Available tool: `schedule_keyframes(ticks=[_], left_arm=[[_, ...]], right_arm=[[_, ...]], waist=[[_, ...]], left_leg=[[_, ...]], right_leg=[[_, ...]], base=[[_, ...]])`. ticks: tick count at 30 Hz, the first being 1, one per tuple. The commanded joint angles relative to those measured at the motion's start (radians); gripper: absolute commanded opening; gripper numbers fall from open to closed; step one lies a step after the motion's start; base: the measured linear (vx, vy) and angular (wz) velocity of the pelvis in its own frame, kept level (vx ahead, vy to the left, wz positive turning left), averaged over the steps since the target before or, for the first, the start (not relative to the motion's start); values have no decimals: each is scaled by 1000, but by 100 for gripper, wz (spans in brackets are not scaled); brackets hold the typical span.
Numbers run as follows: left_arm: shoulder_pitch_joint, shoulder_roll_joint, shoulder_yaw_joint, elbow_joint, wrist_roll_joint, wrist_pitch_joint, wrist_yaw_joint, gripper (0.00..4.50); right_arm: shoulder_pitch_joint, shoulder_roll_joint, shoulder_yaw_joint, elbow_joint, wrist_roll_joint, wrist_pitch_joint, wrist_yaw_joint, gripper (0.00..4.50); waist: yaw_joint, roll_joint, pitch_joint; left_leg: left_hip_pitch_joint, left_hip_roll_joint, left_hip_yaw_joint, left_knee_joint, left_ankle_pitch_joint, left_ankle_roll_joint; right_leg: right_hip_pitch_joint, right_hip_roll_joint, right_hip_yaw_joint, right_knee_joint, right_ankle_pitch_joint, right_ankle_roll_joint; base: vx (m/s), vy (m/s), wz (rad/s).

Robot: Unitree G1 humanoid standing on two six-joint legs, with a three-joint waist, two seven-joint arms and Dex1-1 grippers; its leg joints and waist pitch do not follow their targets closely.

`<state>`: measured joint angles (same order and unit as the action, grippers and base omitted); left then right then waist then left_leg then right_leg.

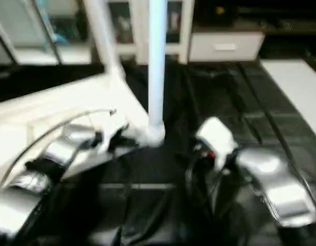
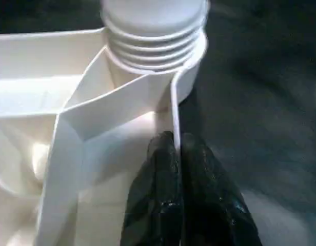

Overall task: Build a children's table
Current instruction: Rotate leg to tighten

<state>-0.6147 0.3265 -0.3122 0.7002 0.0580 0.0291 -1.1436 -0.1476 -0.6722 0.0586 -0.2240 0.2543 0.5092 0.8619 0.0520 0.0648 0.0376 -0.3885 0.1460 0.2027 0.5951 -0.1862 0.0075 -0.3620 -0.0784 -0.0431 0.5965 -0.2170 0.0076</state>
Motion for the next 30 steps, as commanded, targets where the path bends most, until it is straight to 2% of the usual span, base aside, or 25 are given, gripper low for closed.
schedule_keyframes(ticks=[1,2,3,8,11,12,14,15,16,18,19,20,21,23,27,30], left_arm=[[116,25,-114,-115,-2,-24,-98,7],[132,36,-120,-147,-6,-29,-109,7],[146,43,-119,-179,-16,-19,-112,7],[148,41,-99,-196,-6,-22,-116,7],[156,49,-83,-246,7,0,-93,7],[163,55,-83,-270,5,12,-93,0],[176,68,-91,-320,-4,37,-90,0],[179,71,-93,-328,-5,40,-89,0],[179,72,-95,-332,-5,41,-88,0],[181,72,-98,-341,-4,45,-86,0],[182,71,-95,-346,-2,49,-85,0],[182,71,-95,-346,-2,49,-85,0],[181,70,-94,-346,0,50,-84,0],[183,70,-92,-351,4,55,-82,0],[192,81,-93,-372,5,72,-74,0],[196,85,-92,-382,2,82,-70,0]], right_arm=[[35,-36,-16,-19,28,-15,59,386],[43,-45,-18,-21,32,-17,69,386],[50,-53,-20,-22,35,-21,78,386],[51,-60,-5,-20,35,-34,101,386],[35,-41,30,-19,40,-35,112,386],[31,-34,32,-16,46,-30,114,414],[-3,6,61,11,23,-45,86,423],[-8,12,67,15,20,-50,85,433],[-16,23,71,19,19,-52,81,443],[-34,46,82,28,15,-60,72,443],[-61,68,107,58,-26,-94,52,443],[-61,68,107,58,-26,-94,52,443],[-68,73,114,67,-37,-103,47,443],[-81,78,130,82,-42,-106,58,443],[-101,93,162,110,-43,-108,83,443],[-112,102,185,135,-47,-119,103,443]], waist=[[0,-39,-41],[6,-30,-37],[6,-41,-34],[5,-43,-33],[4,-44,-36],[3,-43,-36],[0,-43,-39],[-1,-45,-41],[3,-39,-42],[4,-42,-44],[3,-44,-46],[1,-44,-46],[5,-43,-46],[7,-45,-44],[6,-43,-43],[5,-46,-45]], left_leg=[[29,114,-53,-88,-265,54],[41,112,-48,-91,-293,37],[44,104,-43,-91,-345,6],[43,102,-43,-92,-350,-12],[41,103,-41,-94,-328,-9],[39,103,-41,-94,-323,-7],[37,102,-41,-93,-307,-8],[30,101,-41,-92,-280,1],[41,102,-36,-88,-271,1],[37,101,-34,-89,-241,8],[36,100,-33,-86,-223,12],[33,98,-33,-86,-211,14],[37,98,-29,-83,-211,20],[35,98,-30,-83,-213,28],[37,100,-33,-85,-241,17],[37,99,-32,-84,-231,15]], right_leg=[[16,-102,49,-73,-216,-228],[2,-95,51,-78,-237,-222],[-1,-95,52,-83,-300,-215],[-4,-100,53,-89,-369,-180],[-4,-99,51,-84,-336,-176],[-4,-100,51,-84,-322,-180],[-2,-100,50,-78,-295,-190],[2,-99,49,-75,-272,-191],[-6,-96,50,-76,-244,-198],[0,-92,48,-67,-179,-211],[1,-93,47,-61,-142,-223],[3,-92,46,-59,-129,-229],[0,-92,47,-62,-123,-232],[4,-94,48,-62,-136,-233],[4,-94,48,-65,-184,-222],[4,-91,47,-62,-153,-229]], base=[[0,0,0],[0,0,0],[0,0,0],[0,0,0],[0,0,0],[0,0,0],[0,0,0],[0,0,0],[0,0,0],[0,0,0],[0,0,0],[0,0,0],[0,0,0],[0,0,0],[0,0,0],[0,0,0]])
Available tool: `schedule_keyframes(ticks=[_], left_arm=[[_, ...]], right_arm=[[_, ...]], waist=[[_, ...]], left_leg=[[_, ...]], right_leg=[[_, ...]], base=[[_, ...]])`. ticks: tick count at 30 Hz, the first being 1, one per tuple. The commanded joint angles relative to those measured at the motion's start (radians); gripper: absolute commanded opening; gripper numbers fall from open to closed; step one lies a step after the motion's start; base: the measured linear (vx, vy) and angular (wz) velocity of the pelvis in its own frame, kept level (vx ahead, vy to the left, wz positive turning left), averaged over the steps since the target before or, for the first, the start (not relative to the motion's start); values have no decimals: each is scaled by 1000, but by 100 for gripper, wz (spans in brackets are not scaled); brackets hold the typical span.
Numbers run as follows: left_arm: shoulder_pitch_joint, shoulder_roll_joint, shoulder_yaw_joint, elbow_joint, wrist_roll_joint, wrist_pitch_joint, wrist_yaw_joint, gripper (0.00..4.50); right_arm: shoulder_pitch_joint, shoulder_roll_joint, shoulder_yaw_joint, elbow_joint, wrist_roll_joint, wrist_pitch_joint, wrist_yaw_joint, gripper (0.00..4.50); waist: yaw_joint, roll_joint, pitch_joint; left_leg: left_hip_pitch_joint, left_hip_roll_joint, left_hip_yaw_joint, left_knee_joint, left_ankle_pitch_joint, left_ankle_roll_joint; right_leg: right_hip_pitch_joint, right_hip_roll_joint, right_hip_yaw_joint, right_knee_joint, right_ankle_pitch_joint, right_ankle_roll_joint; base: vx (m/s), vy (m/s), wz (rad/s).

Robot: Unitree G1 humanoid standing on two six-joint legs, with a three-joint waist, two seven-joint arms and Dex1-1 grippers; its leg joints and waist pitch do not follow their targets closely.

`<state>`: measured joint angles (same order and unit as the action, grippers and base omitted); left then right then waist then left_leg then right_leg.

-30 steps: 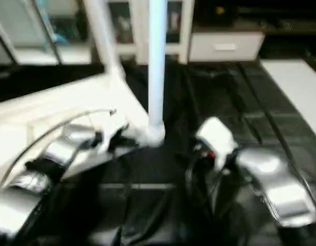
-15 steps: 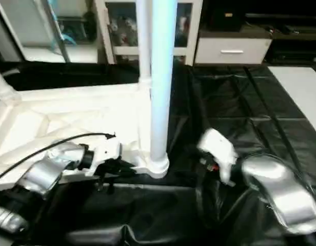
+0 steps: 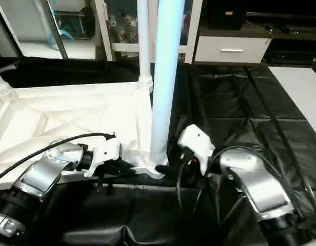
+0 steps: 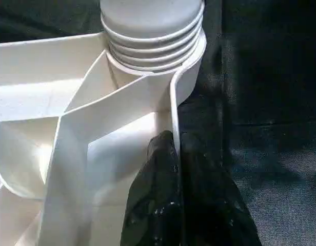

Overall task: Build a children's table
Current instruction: Rotate leg to tighten

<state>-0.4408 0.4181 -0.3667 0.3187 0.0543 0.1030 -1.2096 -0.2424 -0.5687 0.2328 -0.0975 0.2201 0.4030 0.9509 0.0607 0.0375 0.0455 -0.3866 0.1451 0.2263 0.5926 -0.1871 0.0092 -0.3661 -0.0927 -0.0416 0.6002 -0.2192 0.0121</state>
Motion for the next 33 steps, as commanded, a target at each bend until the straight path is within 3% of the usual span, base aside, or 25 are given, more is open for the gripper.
schedule_keyframes(ticks=[1,8,9,12,33], left_arm=[[22,-5,-37,-2,7,9,-3,0],[21,1,-36,-1,11,15,-2,0],[21,2,-36,-2,11,16,-2,0],[19,5,-38,-2,10,19,-3,0],[23,19,-44,-2,13,20,-11,0]], right_arm=[[-23,8,17,23,-16,-17,15,443],[-47,38,38,73,-14,-32,23,443],[-49,40,38,77,-12,-32,26,417],[-53,42,38,85,-4,-30,36,397],[-47,31,56,116,-13,-50,98,216]], waist=[[-3,-20,-54],[-3,-21,-54],[-3,-21,-55],[-3,-20,-57],[-2,-20,-60]], left_leg=[[35,100,-55,-81,-218,16],[34,98,-54,-79,-218,17],[35,99,-54,-79,-213,17],[34,98,-53,-77,-197,26],[35,98,-53,-73,-188,31]], right_leg=[[9,-76,45,-63,-128,-236],[10,-78,45,-62,-129,-245],[11,-77,45,-60,-117,-245],[12,-76,44,-57,-80,-252],[16,-75,42,-52,-61,-263]], base=[[0,0,0],[0,0,0],[0,0,0],[0,0,0],[0,0,0]])
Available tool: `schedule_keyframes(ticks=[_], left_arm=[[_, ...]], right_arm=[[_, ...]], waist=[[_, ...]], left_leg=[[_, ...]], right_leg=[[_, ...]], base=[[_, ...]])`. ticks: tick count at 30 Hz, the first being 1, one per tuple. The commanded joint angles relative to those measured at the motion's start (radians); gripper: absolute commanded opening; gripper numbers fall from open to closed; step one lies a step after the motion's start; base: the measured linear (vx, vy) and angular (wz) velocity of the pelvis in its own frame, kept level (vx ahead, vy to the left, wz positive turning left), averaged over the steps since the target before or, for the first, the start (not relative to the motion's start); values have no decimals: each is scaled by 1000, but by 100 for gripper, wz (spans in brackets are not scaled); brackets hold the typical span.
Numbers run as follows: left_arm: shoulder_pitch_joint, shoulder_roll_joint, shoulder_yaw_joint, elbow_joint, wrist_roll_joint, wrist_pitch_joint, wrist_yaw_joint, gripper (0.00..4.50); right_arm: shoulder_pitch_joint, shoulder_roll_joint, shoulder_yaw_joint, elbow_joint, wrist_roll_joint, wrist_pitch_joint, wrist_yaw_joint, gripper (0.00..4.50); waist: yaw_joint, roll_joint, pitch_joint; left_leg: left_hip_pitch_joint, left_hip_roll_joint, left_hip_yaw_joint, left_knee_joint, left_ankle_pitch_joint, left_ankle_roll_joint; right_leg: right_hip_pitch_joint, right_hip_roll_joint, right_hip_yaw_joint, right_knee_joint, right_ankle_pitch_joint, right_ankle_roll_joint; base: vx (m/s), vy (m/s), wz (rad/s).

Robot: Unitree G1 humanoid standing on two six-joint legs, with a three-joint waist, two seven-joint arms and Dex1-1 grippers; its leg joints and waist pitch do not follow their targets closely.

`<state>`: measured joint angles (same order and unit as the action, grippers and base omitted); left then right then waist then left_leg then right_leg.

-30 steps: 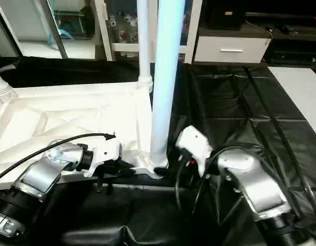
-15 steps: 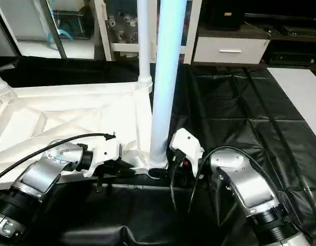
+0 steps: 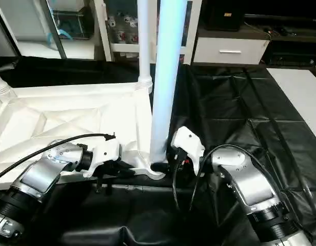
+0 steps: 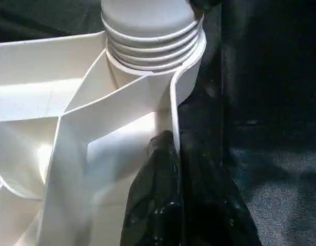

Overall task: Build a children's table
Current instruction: Rotate leg to tighten

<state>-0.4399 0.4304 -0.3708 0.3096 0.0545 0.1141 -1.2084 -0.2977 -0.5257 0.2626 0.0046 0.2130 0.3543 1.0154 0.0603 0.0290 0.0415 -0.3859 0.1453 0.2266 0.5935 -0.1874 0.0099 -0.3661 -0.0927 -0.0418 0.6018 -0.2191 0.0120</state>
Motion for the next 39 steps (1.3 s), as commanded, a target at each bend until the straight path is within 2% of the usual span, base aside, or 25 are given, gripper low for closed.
schedule_keyframes(ticks=[1,5,6,8,12,17,26,28,39], left_arm=[[23,8,-40,5,13,11,-13,0],[23,10,-40,4,13,13,-12,0],[23,10,-40,5,14,13,-11,0],[22,10,-40,5,14,13,-11,0],[21,9,-40,7,14,11,-8,0],[21,11,-41,7,16,9,-8,0],[16,15,-39,12,17,6,-7,0],[16,16,-39,12,18,5,-6,0],[22,23,-44,9,14,11,-20,0]], right_arm=[[7,-12,27,17,-8,-4,34,213],[-2,-6,23,30,-28,-25,12,205],[-4,-2,20,34,-20,-16,14,237],[-6,0,18,35,-13,-8,18,270],[0,-4,23,27,-2,10,32,302],[4,-8,40,40,-40,-14,9,346],[2,0,51,66,-70,-31,-5,346],[3,5,49,67,-68,-31,-7,346],[2,16,30,63,-37,-28,11,346]], waist=[[-1,-13,-56],[-1,-13,-57],[-1,-11,-57],[-2,-12,-56],[-2,-12,-57],[-2,-12,-57],[-3,-12,-56],[-3,-15,-55],[-3,-14,-55]], left_leg=[[34,98,-53,-74,-185,32],[34,97,-53,-73,-182,33],[34,97,-53,-73,-182,34],[33,97,-53,-73,-188,34],[35,98,-54,-74,-200,25],[35,97,-53,-74,-200,22],[35,97,-54,-74,-210,19],[34,97,-54,-74,-213,19],[33,97,-54,-73,-211,23]], right_leg=[[16,-75,42,-54,-57,-263],[16,-76,42,-53,-51,-265],[16,-75,42,-53,-52,-265],[16,-75,42,-54,-58,-267],[15,-74,42,-54,-68,-265],[15,-75,43,-54,-65,-265],[15,-75,43,-55,-78,-265],[15,-75,44,-55,-80,-264],[14,-75,44,-56,-88,-264]], base=[[0,0,0],[0,0,0],[0,0,0],[0,0,0],[0,0,0],[0,0,0],[0,0,0],[0,0,0],[0,0,0]])
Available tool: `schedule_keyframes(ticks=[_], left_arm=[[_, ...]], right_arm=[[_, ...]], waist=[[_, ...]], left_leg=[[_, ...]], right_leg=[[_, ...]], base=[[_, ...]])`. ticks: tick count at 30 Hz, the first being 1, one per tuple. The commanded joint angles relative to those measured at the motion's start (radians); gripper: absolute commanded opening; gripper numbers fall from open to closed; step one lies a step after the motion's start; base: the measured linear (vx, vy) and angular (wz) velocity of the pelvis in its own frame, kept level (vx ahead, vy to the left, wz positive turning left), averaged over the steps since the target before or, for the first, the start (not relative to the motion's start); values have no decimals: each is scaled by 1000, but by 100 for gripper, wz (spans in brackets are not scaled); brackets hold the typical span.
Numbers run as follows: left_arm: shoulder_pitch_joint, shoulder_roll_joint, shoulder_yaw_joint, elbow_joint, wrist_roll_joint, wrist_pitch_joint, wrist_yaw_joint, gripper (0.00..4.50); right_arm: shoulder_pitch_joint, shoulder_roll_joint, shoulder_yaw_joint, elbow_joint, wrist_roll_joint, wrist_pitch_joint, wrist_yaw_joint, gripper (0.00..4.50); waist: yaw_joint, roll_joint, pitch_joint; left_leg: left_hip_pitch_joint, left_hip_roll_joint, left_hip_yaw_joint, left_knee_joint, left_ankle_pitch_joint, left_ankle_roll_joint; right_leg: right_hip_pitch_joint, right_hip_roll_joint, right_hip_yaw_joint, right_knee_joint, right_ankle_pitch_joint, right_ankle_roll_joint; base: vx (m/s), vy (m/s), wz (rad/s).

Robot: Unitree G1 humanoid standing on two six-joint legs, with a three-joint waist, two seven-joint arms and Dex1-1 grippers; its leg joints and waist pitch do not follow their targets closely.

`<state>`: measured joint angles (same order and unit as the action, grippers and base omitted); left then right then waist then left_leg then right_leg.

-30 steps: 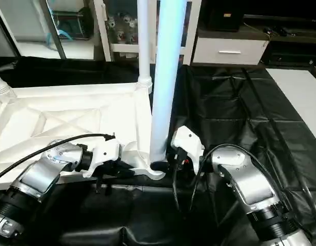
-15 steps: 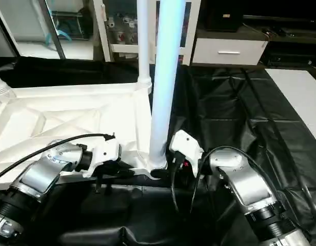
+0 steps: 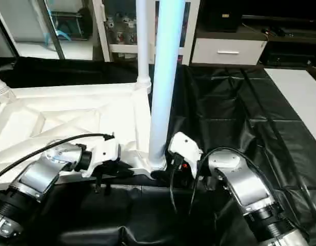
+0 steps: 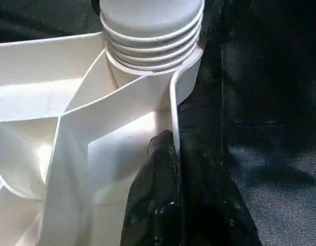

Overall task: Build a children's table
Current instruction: Rotate leg to tighten

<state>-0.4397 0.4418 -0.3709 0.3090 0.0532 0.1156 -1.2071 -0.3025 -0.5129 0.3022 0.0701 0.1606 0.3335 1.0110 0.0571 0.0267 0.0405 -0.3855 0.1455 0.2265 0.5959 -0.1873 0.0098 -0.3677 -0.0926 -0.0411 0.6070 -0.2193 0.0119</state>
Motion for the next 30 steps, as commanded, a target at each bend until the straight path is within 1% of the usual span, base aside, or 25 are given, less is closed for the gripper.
schedule_keyframes(ticks=[1,4,5,6,7,9,14,19,20,22,23,24,25,26,27,28,29,30], left_arm=[[22,12,-44,9,15,10,-22,0],[23,14,-46,6,15,12,-27,0],[22,14,-47,8,16,12,-27,0],[21,14,-47,9,16,12,-27,0],[21,14,-48,9,16,12,-27,0],[19,14,-49,13,17,11,-28,0],[17,16,-49,14,16,11,-30,0],[18,19,-49,13,14,15,-36,0],[19,15,-48,15,13,21,-32,0],[21,-10,-46,34,18,36,10,0],[18,-35,-42,51,23,54,52,0],[13,-72,-33,72,22,60,99,0],[9,-101,-25,86,17,61,131,0],[5,-126,-16,96,11,68,156,0],[1,-143,-11,104,7,74,171,0],[-20,-192,-8,152,19,70,235,0],[-26,-204,-9,166,23,66,248,0],[-39,-224,-13,192,32,56,269,0]], right_arm=[[7,3,-11,-3,16,-7,17,331],[9,2,-14,-7,26,-2,24,321],[9,2,-15,-8,31,-1,31,303],[10,1,-16,-7,34,-2,34,295],[10,1,-16,-7,34,-2,34,295],[10,2,-16,-4,35,-2,35,275],[13,2,-14,-7,38,-1,38,272],[11,6,-16,-2,41,0,41,272],[10,17,-17,10,33,0,19,272],[-1,78,-32,73,-11,-9,-110,272],[-6,119,-44,109,-28,-8,-187,272],[-8,170,-63,144,-27,0,-259,271],[-8,208,-79,166,-19,8,-305,271],[-9,236,-88,184,-17,5,-340,270],[-11,252,-93,197,-16,2,-361,270],[-27,315,-109,257,-25,-26,-451,270],[-33,331,-114,274,-28,-32,-476,270],[-48,364,-125,310,-34,-45,-531,269]], waist=[[0,-12,-54],[0,-12,-54],[0,-11,-53],[0,-12,-53],[1,-10,-53],[1,-8,-51],[0,-9,-51],[0,-9,-53],[0,-9,-53],[-4,-7,-50],[-7,-8,-49],[-12,-9,-44],[-22,-11,-42],[-25,-11,-40],[-32,-12,-38],[-39,-13,-36],[-44,-10,-30],[-53,-13,-27]], left_leg=[[33,97,-54,-76,-213,22],[34,97,-54,-76,-215,20],[34,97,-54,-77,-218,19],[34,96,-53,-76,-220,19],[35,96,-53,-77,-228,17],[35,97,-55,-79,-246,5],[36,97,-56,-82,-270,-11],[34,96,-56,-80,-248,-4],[34,96,-55,-80,-246,-2],[33,95,-55,-81,-260,-6],[35,95,-54,-82,-275,-14],[35,93,-58,-85,-324,-38],[38,91,-63,-86,-377,-60],[40,92,-67,-88,-406,-72],[43,92,-74,-89,-454,-91],[39,90,-79,-93,-490,-99],[44,89,-82,-94,-527,-108],[47,85,-91,-96,-585,-124]], right_leg=[[16,-74,43,-61,-92,-263],[16,-75,43,-61,-93,-262],[15,-74,43,-61,-97,-261],[15,-74,44,-62,-98,-262],[14,-75,44,-63,-106,-262],[13,-75,44,-64,-131,-258],[11,-75,45,-67,-152,-251],[14,-75,45,-63,-117,-256],[13,-75,45,-63,-113,-257],[8,-74,45,-65,-137,-260],[4,-74,46,-68,-157,-262],[2,-76,46,-74,-231,-252],[-1,-78,45,-80,-318,-234],[-2,-80,45,-86,-365,-220],[-6,-81,45,-92,-435,-193],[-7,-81,43,-96,-488,-166],[-13,-80,40,-103,-533,-151],[-14,-80,33,-112,-609,-116]], base=[[0,0,0],[0,0,0],[0,0,0],[0,0,0],[0,0,0],[0,0,0],[0,0,0],[0,0,0],[0,0,0],[0,0,0],[0,0,0],[0,0,0],[0,0,0],[0,0,0],[-50,17,-9],[-58,29,-15],[-58,29,-15],[-53,28,-18]])
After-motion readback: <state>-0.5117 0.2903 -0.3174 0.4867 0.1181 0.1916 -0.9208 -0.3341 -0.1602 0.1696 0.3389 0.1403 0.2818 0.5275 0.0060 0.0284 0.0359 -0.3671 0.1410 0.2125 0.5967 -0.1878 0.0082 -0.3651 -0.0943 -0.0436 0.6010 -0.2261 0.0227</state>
